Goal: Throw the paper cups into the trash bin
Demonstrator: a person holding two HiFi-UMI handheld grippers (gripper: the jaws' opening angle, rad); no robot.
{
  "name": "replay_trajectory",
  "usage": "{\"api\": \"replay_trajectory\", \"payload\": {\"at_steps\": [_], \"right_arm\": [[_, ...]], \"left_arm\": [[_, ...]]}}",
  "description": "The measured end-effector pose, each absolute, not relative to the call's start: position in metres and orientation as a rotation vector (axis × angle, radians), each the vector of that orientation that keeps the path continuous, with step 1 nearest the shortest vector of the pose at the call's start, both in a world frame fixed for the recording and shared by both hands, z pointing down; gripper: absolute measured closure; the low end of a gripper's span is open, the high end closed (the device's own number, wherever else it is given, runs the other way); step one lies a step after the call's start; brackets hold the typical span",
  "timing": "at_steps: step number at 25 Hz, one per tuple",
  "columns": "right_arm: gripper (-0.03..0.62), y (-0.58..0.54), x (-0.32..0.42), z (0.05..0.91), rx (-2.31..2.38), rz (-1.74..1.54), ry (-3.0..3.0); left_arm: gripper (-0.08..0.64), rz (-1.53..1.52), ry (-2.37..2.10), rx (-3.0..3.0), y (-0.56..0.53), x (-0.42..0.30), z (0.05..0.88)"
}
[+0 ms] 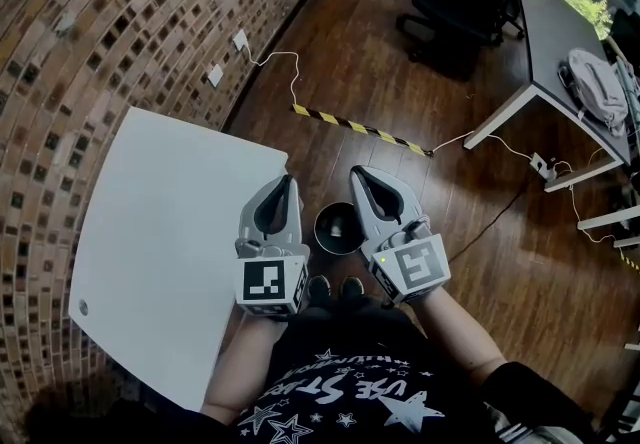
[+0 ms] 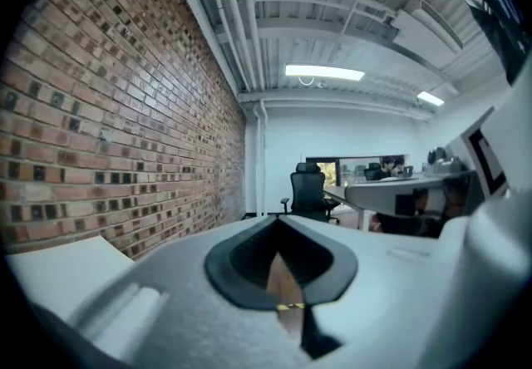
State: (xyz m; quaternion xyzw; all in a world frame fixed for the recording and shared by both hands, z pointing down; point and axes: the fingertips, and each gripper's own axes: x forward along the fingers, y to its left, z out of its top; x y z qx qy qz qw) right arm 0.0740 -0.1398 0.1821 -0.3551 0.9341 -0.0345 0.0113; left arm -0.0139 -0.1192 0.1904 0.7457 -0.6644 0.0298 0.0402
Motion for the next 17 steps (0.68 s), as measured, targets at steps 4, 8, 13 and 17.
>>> {"api": "replay_trajectory", "payload": {"at_steps": [4, 8, 13, 17], "right_arm": [[0.586, -0.138, 0.075, 0.180, -1.100, -0.126, 2.929], [0.586, -0.143, 0.075, 0.189, -1.093, -0.154, 2.939], [0.586, -0.147, 0.068, 0.207, -1.082, -0.244, 3.019], [0.586, -0.148, 0.065, 0.211, -1.078, -0.247, 3.053]], "left_arm": [[0.555, 0.088, -2.035, 2.293, -0.114, -0.009, 0.189], [0.555, 0.088, -2.035, 2.290, -0.112, -0.006, 0.189], [0.555, 0.093, -2.043, 2.288, -0.109, -0.008, 0.189], [0.555, 0.102, -2.043, 2.293, -0.107, -0.006, 0.188]]}}
